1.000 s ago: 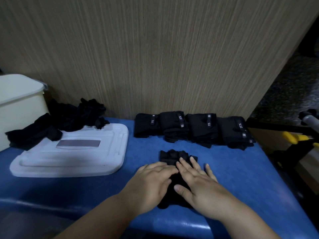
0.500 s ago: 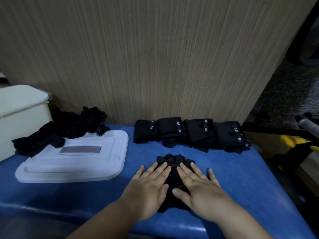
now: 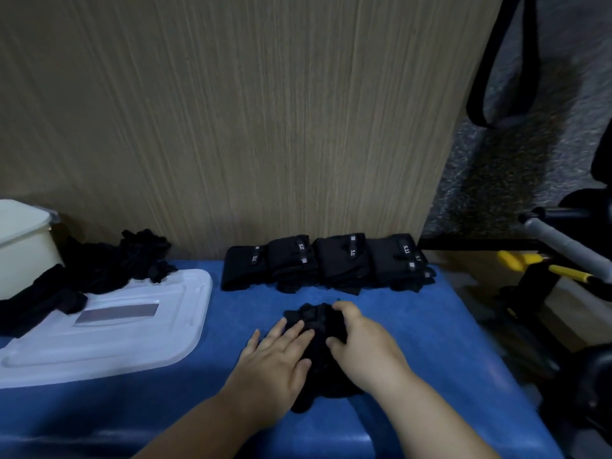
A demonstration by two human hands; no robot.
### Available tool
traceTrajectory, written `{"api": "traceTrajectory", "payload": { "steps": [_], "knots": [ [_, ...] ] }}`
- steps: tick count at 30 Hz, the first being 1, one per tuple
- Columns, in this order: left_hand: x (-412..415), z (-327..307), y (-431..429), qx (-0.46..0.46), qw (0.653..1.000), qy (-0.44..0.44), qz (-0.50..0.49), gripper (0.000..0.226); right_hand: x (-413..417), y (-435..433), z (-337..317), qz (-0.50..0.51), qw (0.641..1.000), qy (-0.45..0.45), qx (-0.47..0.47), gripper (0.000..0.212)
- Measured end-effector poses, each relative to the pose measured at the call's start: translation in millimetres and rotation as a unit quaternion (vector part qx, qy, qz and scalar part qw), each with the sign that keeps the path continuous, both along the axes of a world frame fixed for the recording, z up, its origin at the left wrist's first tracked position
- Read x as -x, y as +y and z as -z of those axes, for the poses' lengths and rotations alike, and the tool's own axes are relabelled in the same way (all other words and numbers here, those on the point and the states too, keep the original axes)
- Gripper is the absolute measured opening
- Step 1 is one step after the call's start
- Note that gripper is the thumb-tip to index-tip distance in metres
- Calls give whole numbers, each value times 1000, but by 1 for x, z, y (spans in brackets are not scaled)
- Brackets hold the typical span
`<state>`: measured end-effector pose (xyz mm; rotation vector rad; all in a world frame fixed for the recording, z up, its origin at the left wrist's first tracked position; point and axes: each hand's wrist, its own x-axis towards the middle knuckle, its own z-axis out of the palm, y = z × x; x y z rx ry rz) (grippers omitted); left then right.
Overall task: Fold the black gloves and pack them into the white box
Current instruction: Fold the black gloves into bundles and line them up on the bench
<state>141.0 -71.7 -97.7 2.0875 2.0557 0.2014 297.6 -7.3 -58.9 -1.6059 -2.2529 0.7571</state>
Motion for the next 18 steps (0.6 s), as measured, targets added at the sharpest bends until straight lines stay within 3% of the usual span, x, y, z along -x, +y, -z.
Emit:
{"api": "traceTrajectory", "payload": {
  "steps": [5,10,14,18],
  "knots": [
    [-34,-7,26,-27,999,9,14,52,-37,18,-8,36,999,7,-7,41],
    [-70,-3,49,-33,998,-13,60,50,-78,33,-3,75,995,-71,19,53],
    [-82,-4,63,-9,996,-11,85,51,-89,31,0,113,987,-89,-68,58],
    [-86,-4,69,7,996,13,90,54,-82,28,5,16,989,-92,-114,57]
  ]
}}
